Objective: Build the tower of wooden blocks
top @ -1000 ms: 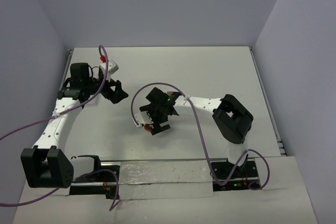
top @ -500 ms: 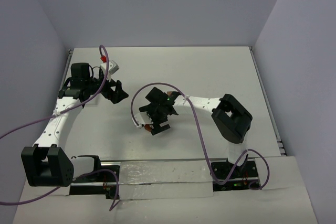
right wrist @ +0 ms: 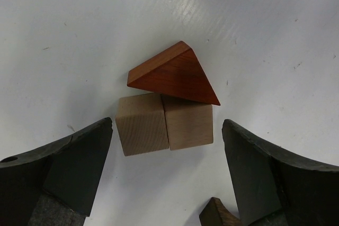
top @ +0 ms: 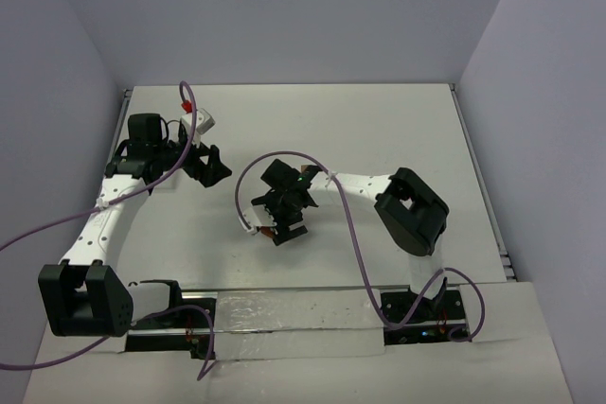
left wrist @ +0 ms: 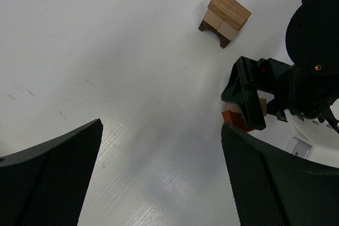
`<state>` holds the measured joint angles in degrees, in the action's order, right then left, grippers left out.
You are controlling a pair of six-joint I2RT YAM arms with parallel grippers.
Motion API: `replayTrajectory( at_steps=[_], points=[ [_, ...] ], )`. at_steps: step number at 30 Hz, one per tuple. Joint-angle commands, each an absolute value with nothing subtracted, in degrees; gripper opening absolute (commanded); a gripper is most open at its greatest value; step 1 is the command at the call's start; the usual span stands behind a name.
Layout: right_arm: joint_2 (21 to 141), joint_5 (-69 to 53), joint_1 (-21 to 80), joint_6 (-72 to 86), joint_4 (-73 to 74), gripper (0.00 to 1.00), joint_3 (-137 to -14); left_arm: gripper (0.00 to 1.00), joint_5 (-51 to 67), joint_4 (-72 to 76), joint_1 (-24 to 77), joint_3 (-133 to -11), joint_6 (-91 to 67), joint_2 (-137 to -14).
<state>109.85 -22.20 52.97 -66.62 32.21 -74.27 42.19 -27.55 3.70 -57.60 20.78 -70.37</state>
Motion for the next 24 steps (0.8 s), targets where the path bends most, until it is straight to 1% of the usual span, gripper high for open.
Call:
replayTrajectory(
  at_steps=[1, 4, 7, 8, 11, 20, 24],
  points=[
    [110.3, -23.4, 52.6, -67.6, 33.3, 0.89, -76.6, 0.99, 42.8, -25.8, 4.0, -57.4, 21.8, -70.8],
    [110.4, -23.4, 52.6, -67.5, 33.4, 0.83, -76.6, 0.99, 42.7, -25.8, 4.0, -57.2, 21.8, -70.8],
    [110.6, -23.5, 52.6, -67.5, 33.6, 0.72, -76.7, 0.99, 42.7, -25.7, 4.0, -57.1, 21.9, -70.8],
    [110.6, -23.5, 52.6, -67.5, 33.7, 0.71, -76.7, 0.99, 42.6, -25.7, 4.0, -57.1, 21.9, -70.8],
    [110.5, -23.5, 52.7, -67.4, 34.1, 0.61, -76.7, 0.99, 42.6, -25.8, 4.0, -57.1, 21.9, -70.8],
    [109.1, -24.9, 52.0, -65.4, 36.2, 0.51, -77.9, 0.99, 42.5, -25.4, 3.9, -56.7, 21.8, -70.5],
    [107.1, -26.7, 50.9, -62.7, 38.2, 0.5, -79.3, 0.99, 42.5, -25.4, 4.0, -56.7, 21.6, -70.2]
  ],
)
